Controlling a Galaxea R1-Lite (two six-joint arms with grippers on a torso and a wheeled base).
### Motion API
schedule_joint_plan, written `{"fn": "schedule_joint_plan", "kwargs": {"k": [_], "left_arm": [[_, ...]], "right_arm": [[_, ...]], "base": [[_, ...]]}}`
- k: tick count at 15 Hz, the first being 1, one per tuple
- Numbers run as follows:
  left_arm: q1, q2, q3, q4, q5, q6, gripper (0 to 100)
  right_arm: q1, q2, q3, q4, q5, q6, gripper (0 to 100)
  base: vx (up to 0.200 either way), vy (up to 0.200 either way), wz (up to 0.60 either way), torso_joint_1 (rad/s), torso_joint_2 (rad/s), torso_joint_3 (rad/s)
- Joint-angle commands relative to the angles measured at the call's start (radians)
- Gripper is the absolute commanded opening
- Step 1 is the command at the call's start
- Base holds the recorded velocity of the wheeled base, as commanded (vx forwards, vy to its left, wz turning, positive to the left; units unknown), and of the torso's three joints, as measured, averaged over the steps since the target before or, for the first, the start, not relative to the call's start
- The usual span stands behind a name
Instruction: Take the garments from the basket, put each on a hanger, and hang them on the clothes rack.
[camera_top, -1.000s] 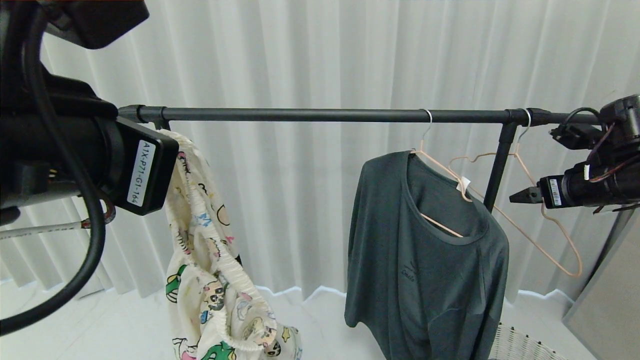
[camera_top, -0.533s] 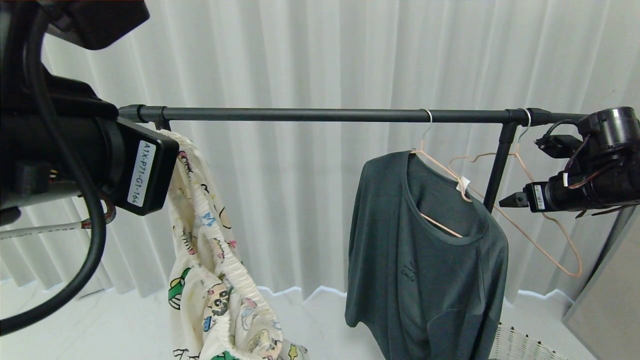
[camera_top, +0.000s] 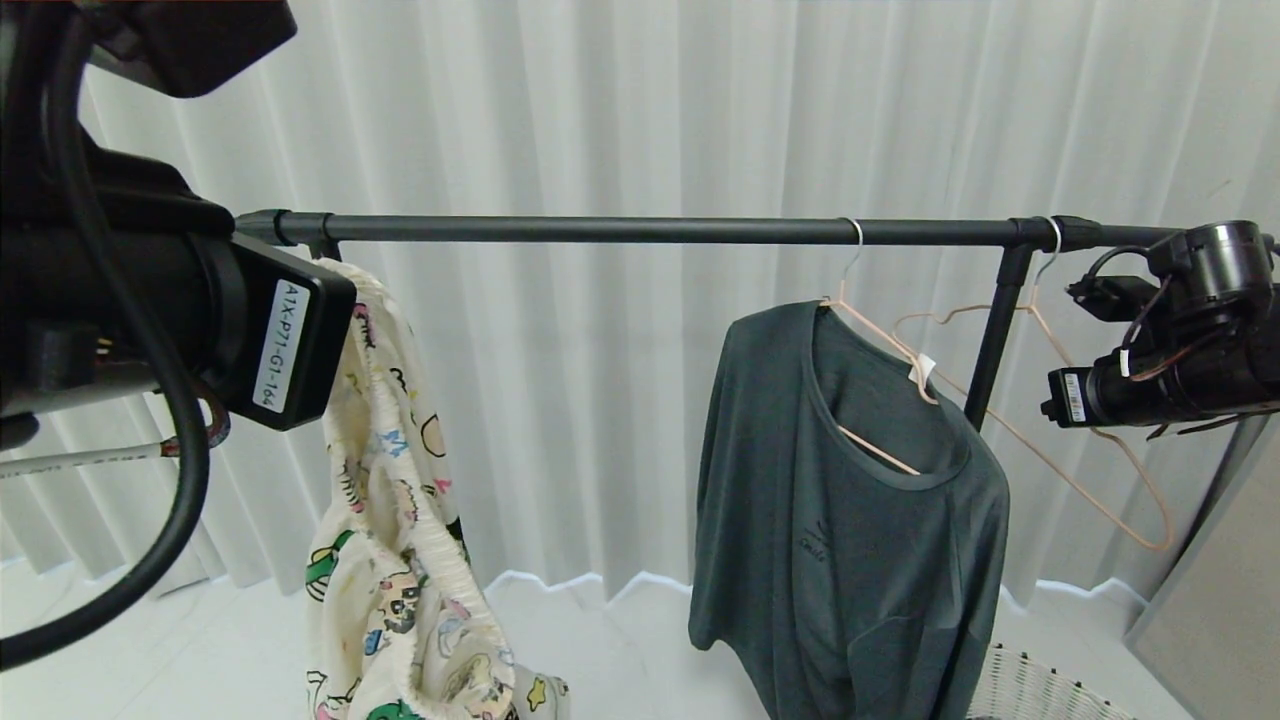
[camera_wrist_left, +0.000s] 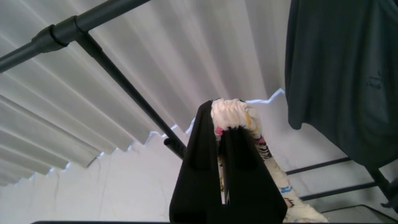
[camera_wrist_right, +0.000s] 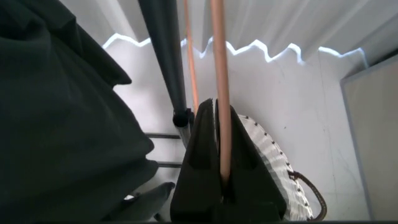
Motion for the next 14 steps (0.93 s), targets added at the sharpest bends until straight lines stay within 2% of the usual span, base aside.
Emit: {"fn": "schedule_joint_plan", "kwargs": {"k": [1, 6, 14], "left_arm": [[0.0, 0.0, 0.0, 0.0, 0.0, 0.0, 0], [0.0, -0.002, 0.002, 0.0, 0.001, -0.002, 0], [-0.002, -0.011, 0.008, 0.0, 0.001, -0.002, 0]], "right_arm": [[0.002, -0.008, 0.0, 0.0, 0.002, 0.0, 0], [0.008, -0.086, 0.006, -0.004, 0.0, 0.03, 0], [0.027, -0.178, 0.058, -0.088, -0.002, 0.03, 0]], "base": [[0.0, 0.0, 0.0, 0.0, 0.0, 0.0], [0.0, 0.0, 0.0, 0.0, 0.0, 0.0], [0.0, 0.0, 0.0, 0.0, 0.0, 0.0]]}}
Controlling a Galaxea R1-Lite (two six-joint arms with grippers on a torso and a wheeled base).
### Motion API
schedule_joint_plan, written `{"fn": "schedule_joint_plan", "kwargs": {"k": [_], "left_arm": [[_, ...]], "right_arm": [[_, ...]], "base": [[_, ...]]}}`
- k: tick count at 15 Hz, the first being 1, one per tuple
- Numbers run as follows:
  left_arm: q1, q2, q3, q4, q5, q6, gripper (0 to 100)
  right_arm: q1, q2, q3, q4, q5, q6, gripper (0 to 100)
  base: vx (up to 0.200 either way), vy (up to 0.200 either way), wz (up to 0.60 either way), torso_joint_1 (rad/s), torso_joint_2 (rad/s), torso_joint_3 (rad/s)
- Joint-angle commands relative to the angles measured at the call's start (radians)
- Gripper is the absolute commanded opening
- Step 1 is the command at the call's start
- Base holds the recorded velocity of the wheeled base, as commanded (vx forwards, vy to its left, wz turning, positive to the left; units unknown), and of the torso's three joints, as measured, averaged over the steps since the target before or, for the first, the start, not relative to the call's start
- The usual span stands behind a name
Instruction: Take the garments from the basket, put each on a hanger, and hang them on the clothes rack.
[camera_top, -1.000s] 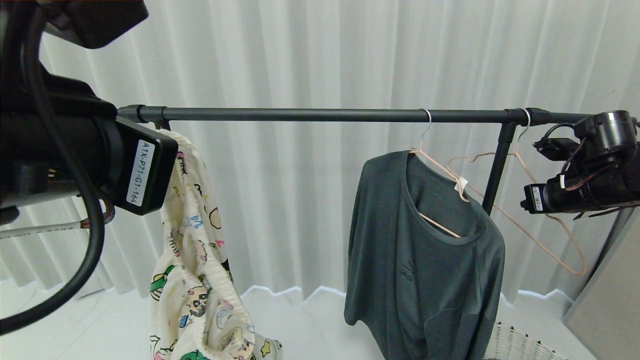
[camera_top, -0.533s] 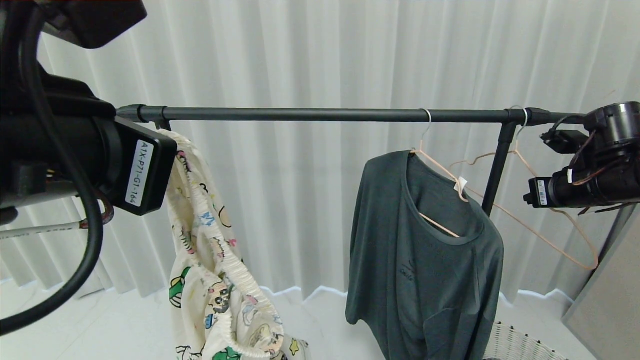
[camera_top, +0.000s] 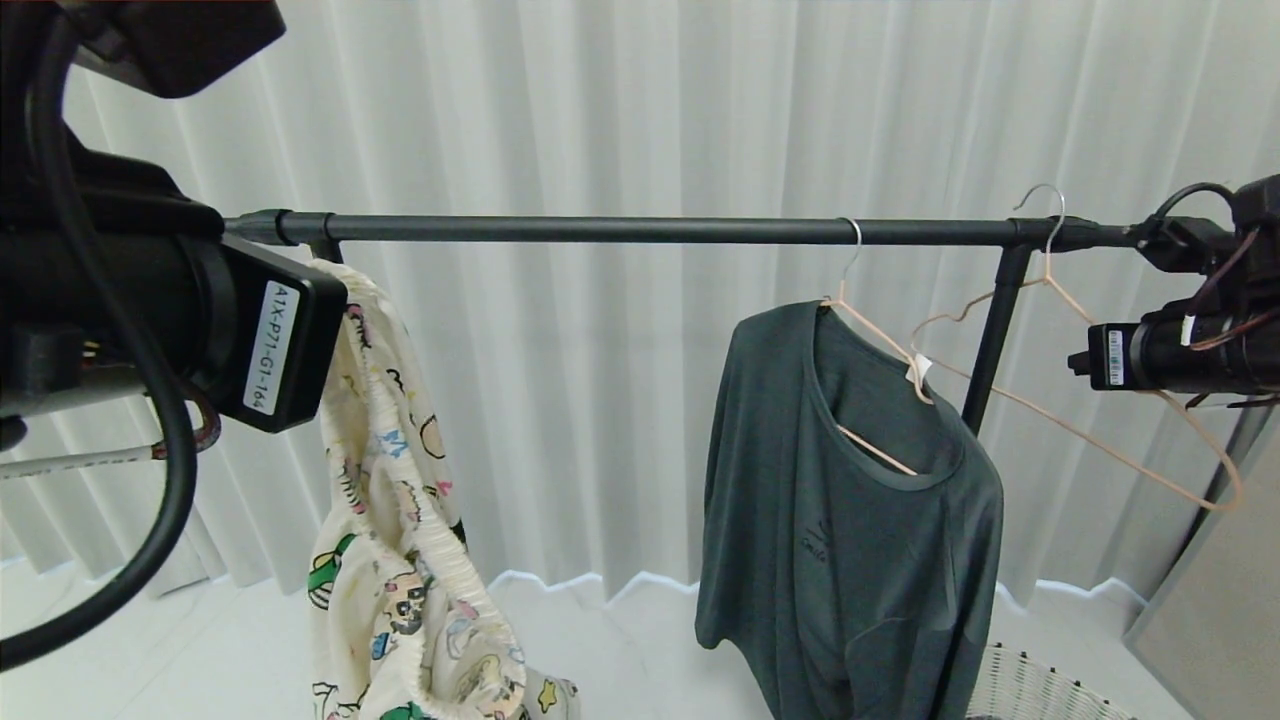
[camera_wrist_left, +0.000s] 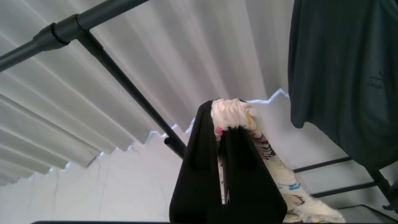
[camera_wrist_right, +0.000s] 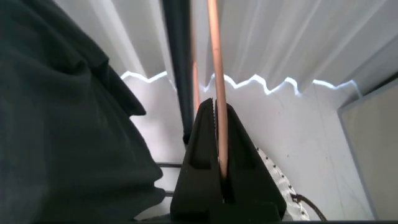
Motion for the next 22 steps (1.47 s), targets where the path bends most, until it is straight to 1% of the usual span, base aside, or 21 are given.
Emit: {"fn": "schedule_joint_plan", "kwargs": {"k": [1, 6, 11, 16, 18, 22], "left_arm": [[-0.001, -0.004, 0.001, 0.0, 0.001, 0.0, 0], [0.001, -0.003, 0.001, 0.0, 0.001, 0.0, 0], [-0.001, -0.003, 0.012, 0.0, 0.051, 0.0, 0], [0.001, 0.0, 0.021, 0.0, 0.053, -0.001, 0], [0.008, 0.0, 0.03, 0.0, 0.053, -0.003, 0], [0.027, -0.009, 0.082, 0.0, 0.053, -0.004, 0]], "right_arm": [[0.003, -0.034, 0.01, -0.021, -0.001, -0.002, 0], [-0.005, -0.1, 0.059, -0.035, -0.025, -0.002, 0], [-0.008, -0.215, 0.131, -0.034, -0.025, -0.012, 0], [-0.008, -0.331, 0.252, -0.035, -0.025, -0.029, 0], [-0.008, -0.361, 0.273, -0.035, -0.025, -0.029, 0], [0.012, -0.412, 0.3, -0.031, -0.021, -0.031, 0]], "base": [[0.0, 0.0, 0.0, 0.0, 0.0, 0.0], [0.0, 0.0, 0.0, 0.0, 0.0, 0.0], [0.0, 0.0, 0.0, 0.0, 0.0, 0.0], [-0.2, 0.0, 0.0, 0.0, 0.0, 0.002], [-0.2, 0.0, 0.0, -0.002, 0.0, 0.005], [-0.2, 0.0, 0.0, 0.001, 0.0, 0.001]]}}
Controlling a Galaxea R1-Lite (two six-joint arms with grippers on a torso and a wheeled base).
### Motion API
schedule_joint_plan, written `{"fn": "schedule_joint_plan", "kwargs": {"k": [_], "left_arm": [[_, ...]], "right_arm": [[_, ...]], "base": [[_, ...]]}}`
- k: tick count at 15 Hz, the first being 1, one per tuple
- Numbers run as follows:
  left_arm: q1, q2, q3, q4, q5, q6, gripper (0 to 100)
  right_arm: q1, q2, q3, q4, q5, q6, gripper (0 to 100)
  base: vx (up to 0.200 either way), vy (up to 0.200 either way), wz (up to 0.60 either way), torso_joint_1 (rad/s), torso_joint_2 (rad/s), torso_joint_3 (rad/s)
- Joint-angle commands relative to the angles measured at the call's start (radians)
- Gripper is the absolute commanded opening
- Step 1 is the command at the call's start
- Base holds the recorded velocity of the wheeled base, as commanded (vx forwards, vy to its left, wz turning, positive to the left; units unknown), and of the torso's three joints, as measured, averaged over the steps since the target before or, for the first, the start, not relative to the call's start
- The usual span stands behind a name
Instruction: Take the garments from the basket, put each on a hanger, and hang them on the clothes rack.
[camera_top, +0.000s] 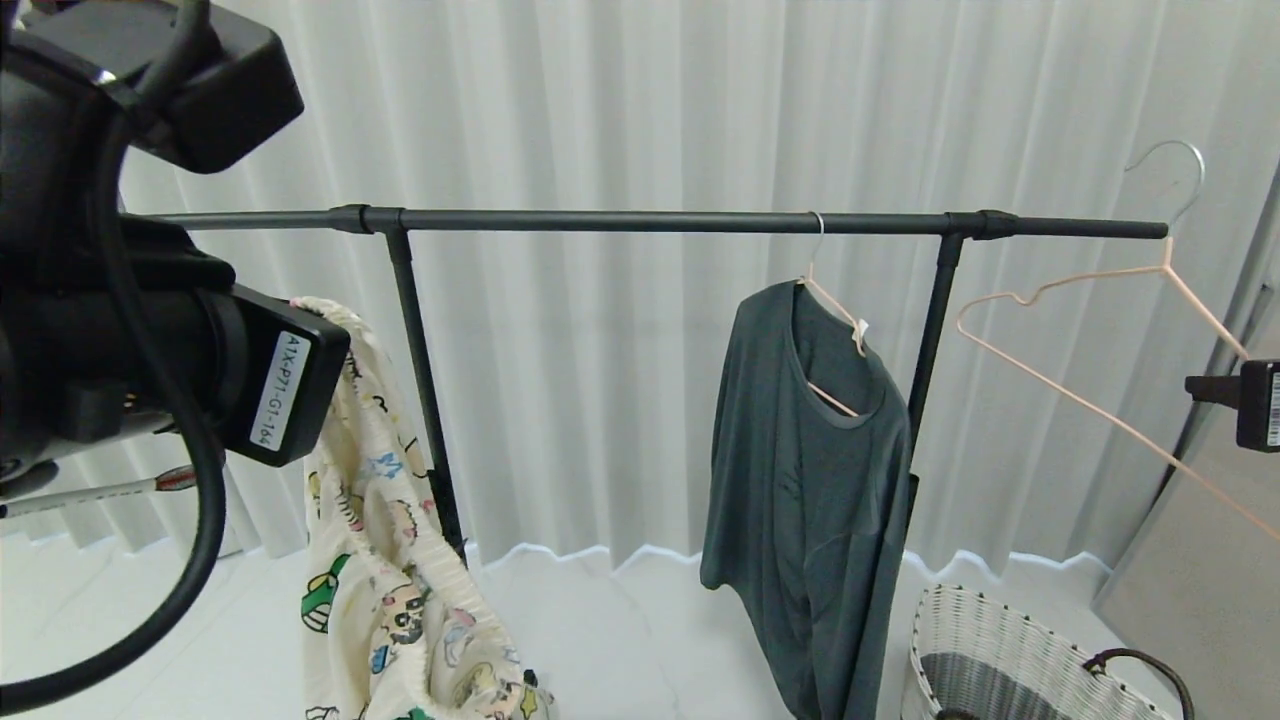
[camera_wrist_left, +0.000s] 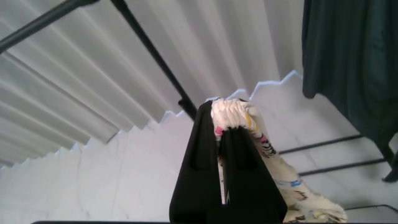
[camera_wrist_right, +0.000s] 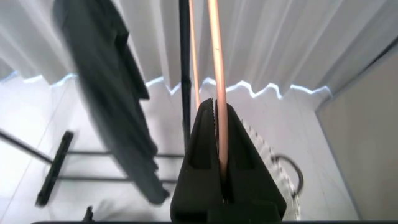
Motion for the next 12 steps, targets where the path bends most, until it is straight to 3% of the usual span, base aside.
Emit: {"fn": "schedule_joint_plan", "kwargs": {"k": [1, 6, 9, 11, 12], "left_arm": [[0.004, -0.004, 0.022, 0.0, 0.0, -0.002, 0], [0.004, -0.004, 0.068, -0.001, 0.0, -0.003, 0], [0.004, 0.007, 0.127, -0.043, -0.003, -0.023, 0], [0.004, 0.042, 0.138, -0.077, -0.006, -0.111, 0], [0.004, 0.079, 0.135, -0.077, -0.009, -0.213, 0]], "right_arm": [[0.027, -0.048, 0.032, 0.001, 0.001, 0.001, 0], [0.217, -0.149, 0.119, -0.002, 0.001, 0.012, 0], [0.512, -0.266, 0.242, -0.005, 0.004, 0.05, 0], [0.671, -0.319, 0.314, -0.03, 0.004, 0.098, 0], [0.782, -0.344, 0.363, -0.078, 0.004, 0.15, 0]], "base": [[-0.2, 0.0, 0.0, -0.002, 0.01, 0.002], [-0.2, 0.0, 0.0, 0.0, 0.0, 0.004], [-0.067, 0.0, 0.0, 0.002, 0.0, 0.002], [0.0, 0.0, 0.0, 0.0, 0.0, 0.0], [0.0, 0.0, 0.0, 0.0, 0.0, 0.0]]}}
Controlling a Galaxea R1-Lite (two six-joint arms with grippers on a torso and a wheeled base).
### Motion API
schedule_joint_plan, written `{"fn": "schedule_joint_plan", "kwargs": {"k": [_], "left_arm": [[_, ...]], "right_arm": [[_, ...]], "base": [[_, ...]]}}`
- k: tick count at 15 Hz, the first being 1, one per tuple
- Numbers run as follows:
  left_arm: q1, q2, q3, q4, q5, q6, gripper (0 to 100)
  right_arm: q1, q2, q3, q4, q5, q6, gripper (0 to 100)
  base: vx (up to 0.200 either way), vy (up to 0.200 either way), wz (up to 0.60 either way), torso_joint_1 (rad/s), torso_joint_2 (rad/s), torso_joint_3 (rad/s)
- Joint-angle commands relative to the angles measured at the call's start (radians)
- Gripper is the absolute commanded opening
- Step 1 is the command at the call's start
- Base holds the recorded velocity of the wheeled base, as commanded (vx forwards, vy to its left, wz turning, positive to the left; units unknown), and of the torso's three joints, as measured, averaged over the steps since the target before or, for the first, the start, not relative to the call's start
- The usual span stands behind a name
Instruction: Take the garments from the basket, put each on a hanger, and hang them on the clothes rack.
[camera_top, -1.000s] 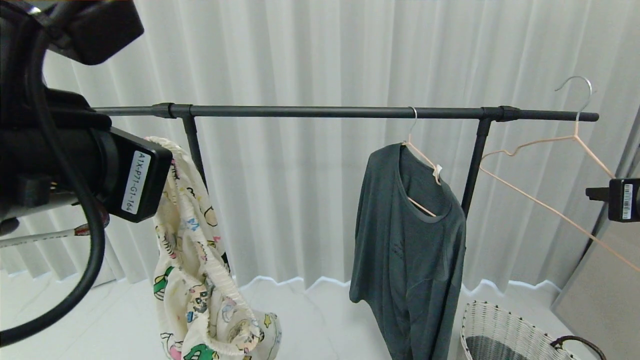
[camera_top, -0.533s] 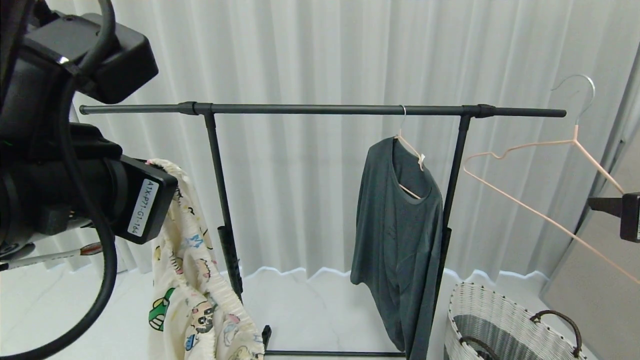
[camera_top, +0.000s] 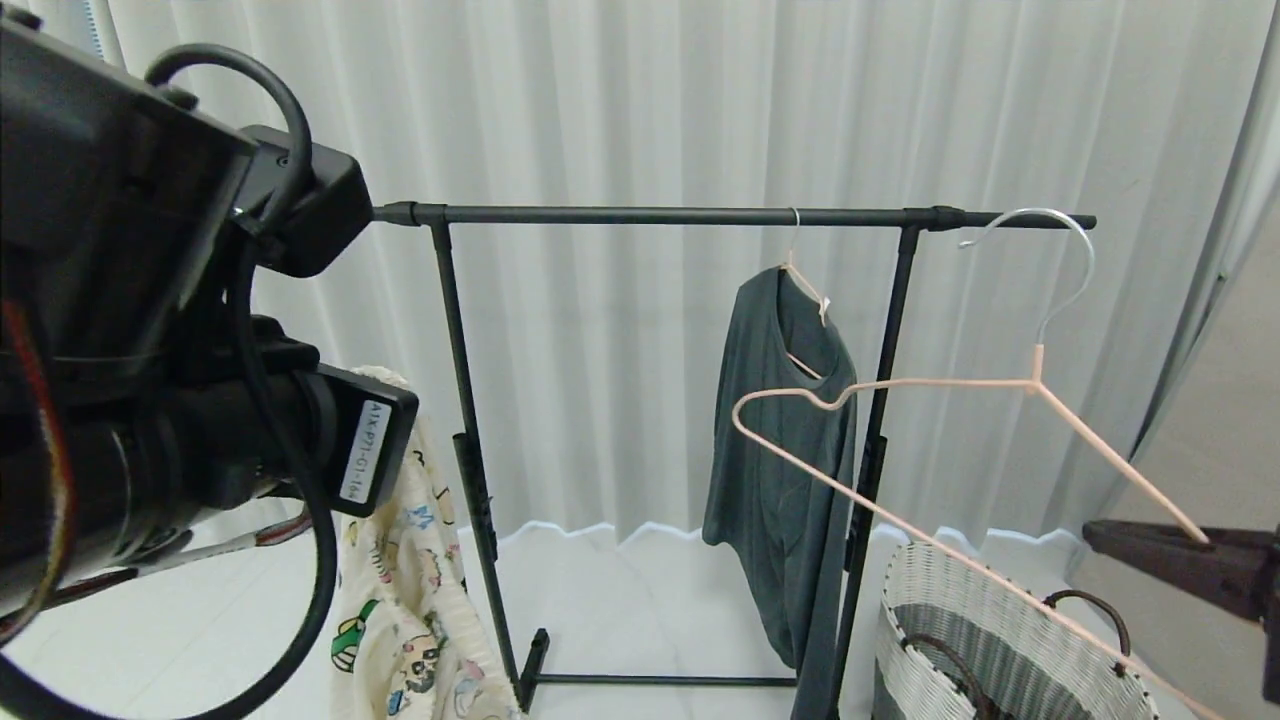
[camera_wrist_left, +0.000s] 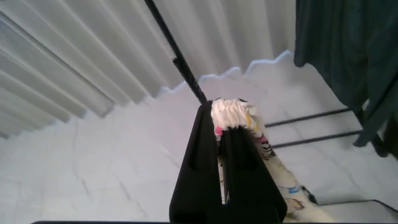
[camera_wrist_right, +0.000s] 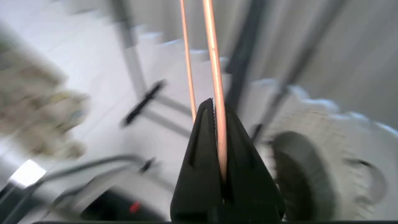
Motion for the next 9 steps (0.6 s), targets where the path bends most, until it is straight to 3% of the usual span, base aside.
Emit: {"fn": "schedule_joint_plan", "kwargs": {"k": [1, 5, 9], "left_arm": [[0.004, 0.089, 0.003, 0.0, 0.0, -0.117, 0], [0.057, 0.221, -0.044, 0.0, 0.0, -0.298, 0], [0.054, 0.238, -0.075, 0.0, -0.001, -0.328, 0]], "right_arm": [[0.23, -0.097, 0.116, -0.081, -0.001, 0.093, 0], [0.29, -0.097, 0.15, -0.11, 0.016, 0.145, 0], [0.292, -0.078, 0.164, -0.142, 0.075, 0.168, 0]], "base": [[0.0, 0.0, 0.0, 0.0, 0.0, 0.0], [0.0, 0.0, 0.0, 0.0, 0.0, 0.0], [0.0, 0.0, 0.0, 0.0, 0.0, 0.0]]}}
